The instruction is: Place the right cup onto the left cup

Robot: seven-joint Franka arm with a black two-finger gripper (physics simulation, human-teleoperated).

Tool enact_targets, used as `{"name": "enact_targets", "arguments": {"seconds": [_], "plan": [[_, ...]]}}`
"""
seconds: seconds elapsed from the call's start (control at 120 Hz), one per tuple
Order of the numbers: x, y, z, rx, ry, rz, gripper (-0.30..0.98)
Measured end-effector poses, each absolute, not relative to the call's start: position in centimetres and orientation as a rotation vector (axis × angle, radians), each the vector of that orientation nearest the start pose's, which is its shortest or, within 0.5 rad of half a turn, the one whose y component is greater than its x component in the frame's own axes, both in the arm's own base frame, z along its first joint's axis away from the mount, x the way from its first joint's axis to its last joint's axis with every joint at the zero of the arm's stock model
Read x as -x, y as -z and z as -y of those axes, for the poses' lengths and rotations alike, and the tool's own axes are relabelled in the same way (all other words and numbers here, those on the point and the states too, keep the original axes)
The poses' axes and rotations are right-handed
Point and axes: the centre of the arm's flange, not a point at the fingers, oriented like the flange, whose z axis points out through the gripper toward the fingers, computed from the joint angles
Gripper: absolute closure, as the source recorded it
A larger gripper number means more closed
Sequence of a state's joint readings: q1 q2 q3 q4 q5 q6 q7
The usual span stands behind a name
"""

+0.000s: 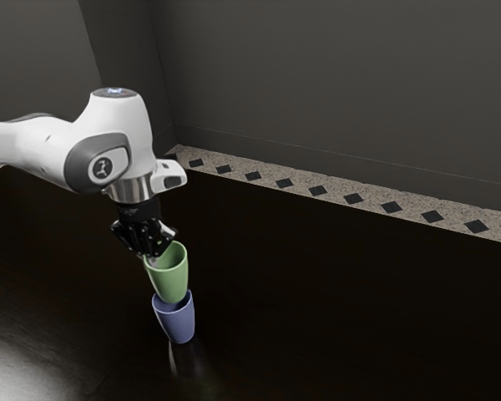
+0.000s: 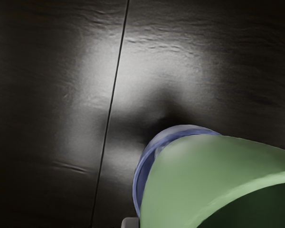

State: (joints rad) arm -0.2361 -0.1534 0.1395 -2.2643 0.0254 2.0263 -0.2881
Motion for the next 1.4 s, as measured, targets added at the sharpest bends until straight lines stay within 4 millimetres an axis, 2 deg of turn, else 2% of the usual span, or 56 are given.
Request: {"name": "enact_targets", "arguments": {"seconds": [0.342,0.508,0.592,0.725,0.883,0.958,1.042,1.125,1.292,1.4], "plan": [[-48.1,-40.7,4.6,3.104,-0.149,0.293,0.78],[-48.3,-40.3,4.8,3.107,-0.158,0.294,0.42],[-48.3,-40.3,4.8,3.108,-0.158,0.294,0.28],[-48.3,-40.3,4.8,3.109,-0.156,0.293,0.15],[-48.4,-40.4,4.8,3.110,-0.150,0.292,0.07],[-49.1,-41.6,4.8,3.113,-0.118,0.290,0.05],[-50.8,-44.6,5.1,3.115,-0.065,0.283,0.03],[-52.0,-46.8,4.9,3.111,-0.054,0.289,0.02],[-54.9,-49.4,4.9,3.106,-0.050,0.216,0.01],[-56.1,-51.1,4.6,3.119,-0.026,0.124,0.01]]}}
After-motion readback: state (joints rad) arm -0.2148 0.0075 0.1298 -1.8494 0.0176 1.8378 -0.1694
